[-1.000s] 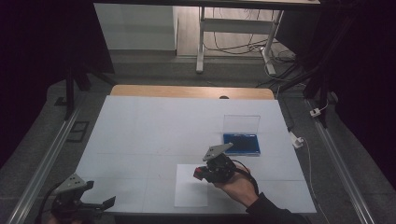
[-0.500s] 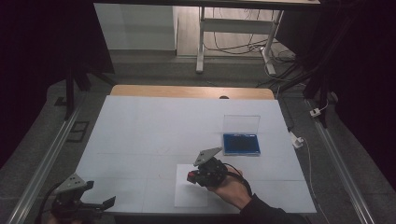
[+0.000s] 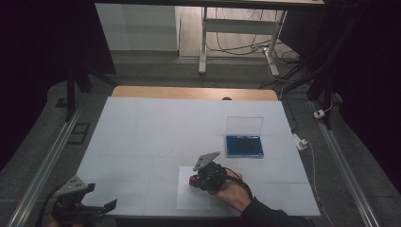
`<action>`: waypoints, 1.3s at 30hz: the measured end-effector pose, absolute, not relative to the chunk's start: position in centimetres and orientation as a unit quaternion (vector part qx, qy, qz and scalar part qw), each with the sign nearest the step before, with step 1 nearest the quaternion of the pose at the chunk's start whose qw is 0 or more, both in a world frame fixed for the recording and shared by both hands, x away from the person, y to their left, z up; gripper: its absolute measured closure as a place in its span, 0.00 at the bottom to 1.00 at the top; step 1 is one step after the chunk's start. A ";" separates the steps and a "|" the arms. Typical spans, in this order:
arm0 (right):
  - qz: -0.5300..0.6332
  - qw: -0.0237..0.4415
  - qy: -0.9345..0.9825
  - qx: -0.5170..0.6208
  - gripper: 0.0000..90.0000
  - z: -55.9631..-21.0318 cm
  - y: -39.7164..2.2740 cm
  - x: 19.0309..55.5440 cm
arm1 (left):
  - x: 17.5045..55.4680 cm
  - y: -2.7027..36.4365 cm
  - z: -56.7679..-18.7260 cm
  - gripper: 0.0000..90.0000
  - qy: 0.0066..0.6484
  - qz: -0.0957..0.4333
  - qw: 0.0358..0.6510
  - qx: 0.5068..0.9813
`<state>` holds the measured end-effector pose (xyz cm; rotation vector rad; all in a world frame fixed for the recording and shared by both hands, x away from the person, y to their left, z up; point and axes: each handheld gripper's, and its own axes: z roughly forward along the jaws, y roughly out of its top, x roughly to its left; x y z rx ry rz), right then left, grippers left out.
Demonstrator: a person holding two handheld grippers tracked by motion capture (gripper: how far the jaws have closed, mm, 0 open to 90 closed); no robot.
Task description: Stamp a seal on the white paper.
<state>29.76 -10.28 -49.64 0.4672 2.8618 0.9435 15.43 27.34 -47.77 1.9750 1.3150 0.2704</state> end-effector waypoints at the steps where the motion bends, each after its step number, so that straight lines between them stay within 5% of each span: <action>1: 0.308 0.046 0.938 0.155 0.88 -49.7 -10.3 29.8 | 15.4 27.3 -47.8 0.00 0.512 0.105 0.368 0.769; 28: 0.279 0.094 0.947 0.126 0.89 -50.1 -9.3 28.6 | 15.5 27.2 -47.8 0.00 0.515 0.103 0.363 0.769; 39: 0.315 0.017 0.934 0.168 0.89 -50.5 -10.6 30.6 | 15.5 27.3 -47.8 0.00 0.515 0.103 0.364 0.769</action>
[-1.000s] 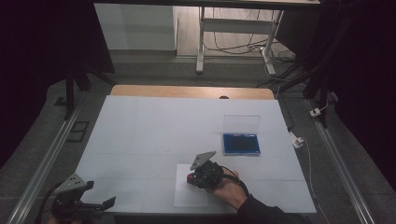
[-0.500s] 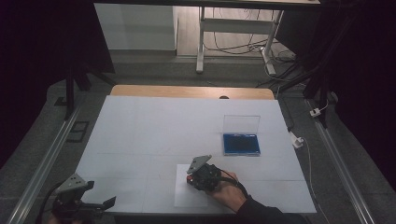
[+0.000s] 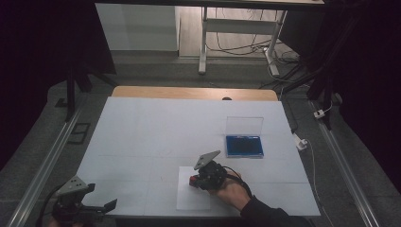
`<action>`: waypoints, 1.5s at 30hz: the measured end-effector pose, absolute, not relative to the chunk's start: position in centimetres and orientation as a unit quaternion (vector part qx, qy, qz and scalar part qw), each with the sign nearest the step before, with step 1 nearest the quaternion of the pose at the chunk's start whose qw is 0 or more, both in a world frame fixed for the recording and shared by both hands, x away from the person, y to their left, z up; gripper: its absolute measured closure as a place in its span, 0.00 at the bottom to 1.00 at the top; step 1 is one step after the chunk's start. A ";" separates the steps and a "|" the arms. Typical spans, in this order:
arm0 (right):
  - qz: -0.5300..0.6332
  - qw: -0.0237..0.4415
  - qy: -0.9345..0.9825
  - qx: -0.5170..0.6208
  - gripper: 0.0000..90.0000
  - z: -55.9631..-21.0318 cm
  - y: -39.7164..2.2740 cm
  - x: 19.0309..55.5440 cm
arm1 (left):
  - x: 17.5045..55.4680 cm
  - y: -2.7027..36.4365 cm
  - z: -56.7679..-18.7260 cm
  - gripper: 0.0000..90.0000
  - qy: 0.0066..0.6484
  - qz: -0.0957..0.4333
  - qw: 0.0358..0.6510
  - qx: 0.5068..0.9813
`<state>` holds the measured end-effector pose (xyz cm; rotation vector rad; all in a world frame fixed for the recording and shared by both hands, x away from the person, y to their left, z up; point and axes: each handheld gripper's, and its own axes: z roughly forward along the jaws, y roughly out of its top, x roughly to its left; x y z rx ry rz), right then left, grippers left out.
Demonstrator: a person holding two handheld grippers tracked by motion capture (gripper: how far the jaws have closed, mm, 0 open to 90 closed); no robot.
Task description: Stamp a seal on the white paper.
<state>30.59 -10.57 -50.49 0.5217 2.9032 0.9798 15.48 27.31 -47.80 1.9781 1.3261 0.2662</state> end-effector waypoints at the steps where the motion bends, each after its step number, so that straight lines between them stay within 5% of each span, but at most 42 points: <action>1: 0.316 0.013 0.933 0.171 0.89 -50.5 -10.6 30.7 | 15.5 27.3 -47.8 0.00 0.516 0.103 0.364 0.769; 11: 0.301 0.051 0.940 0.151 0.89 -50.3 -10.0 29.6 | 15.5 27.2 -47.8 0.00 0.515 0.104 0.362 0.770; 45: 0.336 0.025 0.926 0.171 0.87 -48.6 -11.1 30.5 | 15.4 27.4 -47.8 0.00 0.515 0.101 0.370 0.767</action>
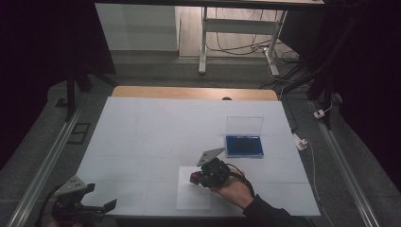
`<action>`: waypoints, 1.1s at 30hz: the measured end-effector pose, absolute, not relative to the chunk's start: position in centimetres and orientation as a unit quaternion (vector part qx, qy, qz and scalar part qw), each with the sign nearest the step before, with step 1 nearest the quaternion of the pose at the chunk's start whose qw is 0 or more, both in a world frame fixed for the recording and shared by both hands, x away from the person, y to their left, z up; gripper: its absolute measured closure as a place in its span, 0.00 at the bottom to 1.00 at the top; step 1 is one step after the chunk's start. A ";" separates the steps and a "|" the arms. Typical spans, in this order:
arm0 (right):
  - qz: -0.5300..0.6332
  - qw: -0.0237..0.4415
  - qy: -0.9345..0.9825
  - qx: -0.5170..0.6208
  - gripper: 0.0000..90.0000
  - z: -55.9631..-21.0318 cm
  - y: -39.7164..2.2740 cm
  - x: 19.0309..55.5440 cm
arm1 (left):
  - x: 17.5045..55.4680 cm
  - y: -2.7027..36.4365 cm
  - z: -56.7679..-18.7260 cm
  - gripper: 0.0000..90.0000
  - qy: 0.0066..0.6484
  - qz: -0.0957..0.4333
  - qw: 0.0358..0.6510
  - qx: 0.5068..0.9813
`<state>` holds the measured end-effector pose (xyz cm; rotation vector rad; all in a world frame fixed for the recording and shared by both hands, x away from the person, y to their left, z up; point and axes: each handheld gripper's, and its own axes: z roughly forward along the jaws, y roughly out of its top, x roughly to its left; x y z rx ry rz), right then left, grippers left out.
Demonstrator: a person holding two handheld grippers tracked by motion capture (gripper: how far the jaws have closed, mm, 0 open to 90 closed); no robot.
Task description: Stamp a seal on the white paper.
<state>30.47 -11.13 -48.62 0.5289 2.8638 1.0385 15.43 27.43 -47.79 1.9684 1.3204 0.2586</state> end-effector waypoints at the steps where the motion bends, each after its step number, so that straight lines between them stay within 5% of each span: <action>1: 0.339 0.024 0.924 0.176 0.87 -48.5 -11.2 30.4 | 15.4 27.4 -47.8 0.00 0.515 0.101 0.370 0.767; 33: 0.370 0.055 0.903 0.212 0.87 -46.0 -14.7 31.6 | 15.4 27.5 -47.8 0.00 0.512 0.101 0.373 0.768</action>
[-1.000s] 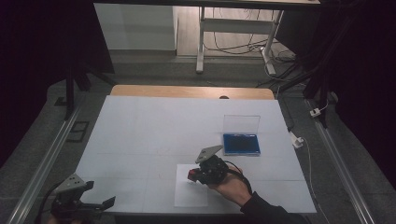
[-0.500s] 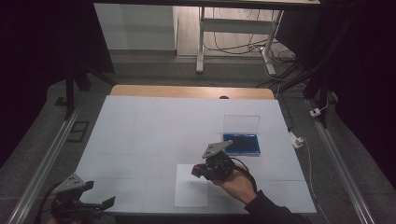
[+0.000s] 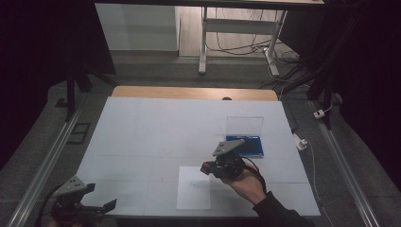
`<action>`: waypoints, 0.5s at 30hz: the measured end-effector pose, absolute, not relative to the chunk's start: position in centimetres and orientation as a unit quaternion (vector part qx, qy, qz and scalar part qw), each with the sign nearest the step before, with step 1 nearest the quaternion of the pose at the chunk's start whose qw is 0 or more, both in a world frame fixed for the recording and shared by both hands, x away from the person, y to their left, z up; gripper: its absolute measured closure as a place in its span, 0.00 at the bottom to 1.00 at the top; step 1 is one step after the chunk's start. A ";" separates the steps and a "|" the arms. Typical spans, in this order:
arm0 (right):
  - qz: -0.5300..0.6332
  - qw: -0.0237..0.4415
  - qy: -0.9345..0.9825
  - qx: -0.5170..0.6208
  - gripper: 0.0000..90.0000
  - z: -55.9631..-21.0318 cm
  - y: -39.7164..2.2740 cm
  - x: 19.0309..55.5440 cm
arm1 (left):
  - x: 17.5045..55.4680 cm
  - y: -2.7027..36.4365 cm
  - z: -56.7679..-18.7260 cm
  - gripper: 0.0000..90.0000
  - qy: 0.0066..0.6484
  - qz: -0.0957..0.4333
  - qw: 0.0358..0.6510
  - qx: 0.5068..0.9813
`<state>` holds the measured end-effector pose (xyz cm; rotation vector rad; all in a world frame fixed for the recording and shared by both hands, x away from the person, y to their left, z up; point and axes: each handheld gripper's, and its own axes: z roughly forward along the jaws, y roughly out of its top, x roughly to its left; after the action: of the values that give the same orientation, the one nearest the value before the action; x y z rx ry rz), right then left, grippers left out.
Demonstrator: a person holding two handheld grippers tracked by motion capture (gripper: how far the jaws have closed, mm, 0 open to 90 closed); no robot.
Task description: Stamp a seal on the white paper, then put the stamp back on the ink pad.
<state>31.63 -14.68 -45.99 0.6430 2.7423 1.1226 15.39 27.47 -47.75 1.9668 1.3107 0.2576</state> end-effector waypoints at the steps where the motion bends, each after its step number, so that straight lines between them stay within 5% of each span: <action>1: 0.371 0.055 0.902 0.214 0.87 -46.0 -14.8 31.7 | 15.4 27.5 -47.7 0.00 0.512 0.101 0.373 0.768; 15: 0.380 0.079 0.887 0.251 0.88 -45.3 -16.9 33.1 | 15.4 27.5 -47.8 0.00 0.511 0.100 0.374 0.767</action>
<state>33.11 -16.90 -45.28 0.7508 2.6546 1.1365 15.40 27.51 -47.77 1.9657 1.3095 0.2573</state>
